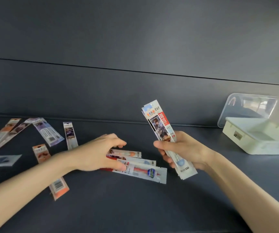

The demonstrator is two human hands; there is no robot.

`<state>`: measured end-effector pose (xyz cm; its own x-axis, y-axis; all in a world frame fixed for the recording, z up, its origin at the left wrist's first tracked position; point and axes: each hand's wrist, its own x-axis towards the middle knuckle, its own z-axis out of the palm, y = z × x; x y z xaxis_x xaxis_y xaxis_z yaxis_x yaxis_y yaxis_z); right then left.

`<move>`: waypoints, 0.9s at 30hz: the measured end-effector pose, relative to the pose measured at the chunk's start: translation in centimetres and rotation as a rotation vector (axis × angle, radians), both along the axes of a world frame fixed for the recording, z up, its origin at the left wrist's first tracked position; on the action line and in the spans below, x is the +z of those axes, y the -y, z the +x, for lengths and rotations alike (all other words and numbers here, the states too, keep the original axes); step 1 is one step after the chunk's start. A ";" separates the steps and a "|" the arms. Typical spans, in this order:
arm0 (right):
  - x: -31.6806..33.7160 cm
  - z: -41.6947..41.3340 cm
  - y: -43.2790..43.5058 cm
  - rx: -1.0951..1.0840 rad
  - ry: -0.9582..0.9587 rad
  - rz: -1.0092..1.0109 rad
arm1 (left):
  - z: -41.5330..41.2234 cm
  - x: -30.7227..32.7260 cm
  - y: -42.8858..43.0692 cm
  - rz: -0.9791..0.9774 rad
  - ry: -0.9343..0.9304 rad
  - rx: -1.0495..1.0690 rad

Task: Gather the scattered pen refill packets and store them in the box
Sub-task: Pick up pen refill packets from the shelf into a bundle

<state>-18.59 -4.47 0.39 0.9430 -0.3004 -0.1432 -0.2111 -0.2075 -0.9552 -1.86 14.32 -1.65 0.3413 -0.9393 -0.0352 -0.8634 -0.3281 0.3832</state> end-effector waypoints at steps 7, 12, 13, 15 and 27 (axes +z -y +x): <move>-0.7 -1.4 -0.6 -0.026 0.071 -0.007 | -0.8 0.6 0.8 0.015 -0.140 0.028; -0.5 -1.6 -0.6 -0.110 0.118 0.033 | -1.3 1.0 1.5 -0.002 -0.060 0.034; -0.4 -1.6 -0.5 -0.166 0.159 0.079 | -1.2 1.1 1.7 -0.039 -0.051 0.043; 0.1 -1.8 0.0 -0.279 0.285 0.200 | -1.0 1.5 2.3 -0.140 -0.035 0.071; 3.1 3.2 -2.0 -0.284 0.467 0.285 | -3.1 5.0 5.5 -0.928 -0.829 0.320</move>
